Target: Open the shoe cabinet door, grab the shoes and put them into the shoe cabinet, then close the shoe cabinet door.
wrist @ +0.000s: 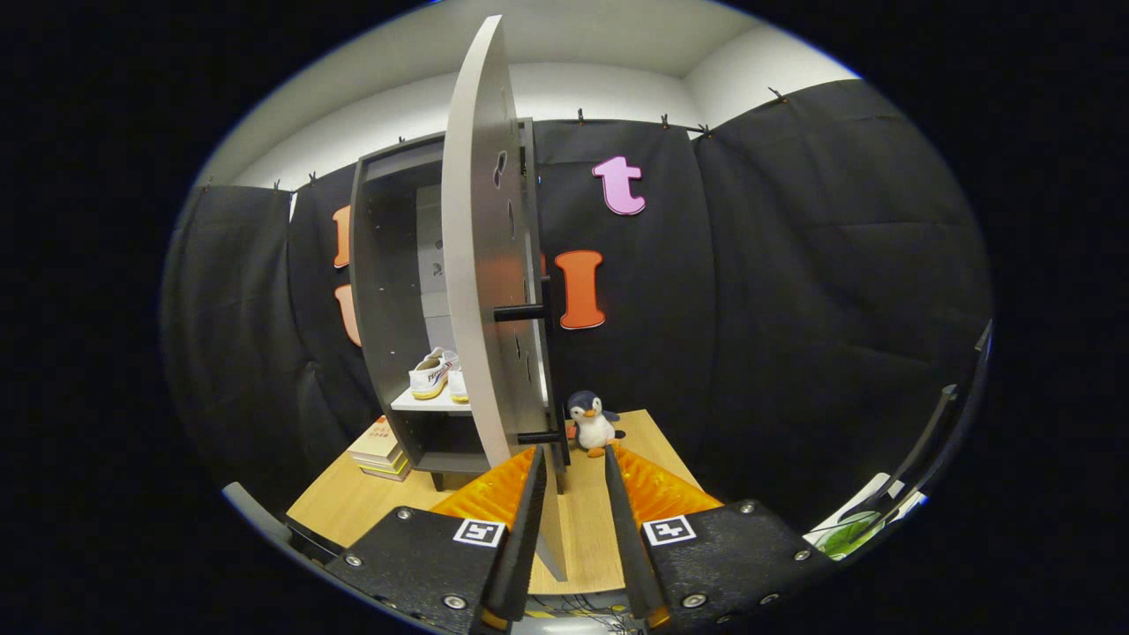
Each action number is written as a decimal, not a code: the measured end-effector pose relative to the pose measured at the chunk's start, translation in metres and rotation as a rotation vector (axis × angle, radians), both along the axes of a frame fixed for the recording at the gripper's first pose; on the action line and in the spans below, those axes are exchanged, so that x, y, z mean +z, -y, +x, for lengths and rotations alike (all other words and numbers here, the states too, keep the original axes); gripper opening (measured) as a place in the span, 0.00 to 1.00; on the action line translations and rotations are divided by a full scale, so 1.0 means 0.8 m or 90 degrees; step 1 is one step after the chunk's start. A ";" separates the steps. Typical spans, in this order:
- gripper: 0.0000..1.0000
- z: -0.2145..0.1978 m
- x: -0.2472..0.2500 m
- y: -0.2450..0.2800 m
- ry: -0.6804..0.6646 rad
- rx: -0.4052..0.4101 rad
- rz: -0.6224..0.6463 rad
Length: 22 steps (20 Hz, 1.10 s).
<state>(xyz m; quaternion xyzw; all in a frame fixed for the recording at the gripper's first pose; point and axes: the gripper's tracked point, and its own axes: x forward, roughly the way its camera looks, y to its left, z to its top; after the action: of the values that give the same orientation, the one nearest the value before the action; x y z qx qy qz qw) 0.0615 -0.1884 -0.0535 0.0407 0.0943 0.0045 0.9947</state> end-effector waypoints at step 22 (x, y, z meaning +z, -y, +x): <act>0.48 0.029 -0.012 -0.143 0.003 0.156 -0.004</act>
<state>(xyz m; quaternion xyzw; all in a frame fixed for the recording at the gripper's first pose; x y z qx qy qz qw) 0.0849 -0.0740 -0.0630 0.0257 0.0960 0.1256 0.9871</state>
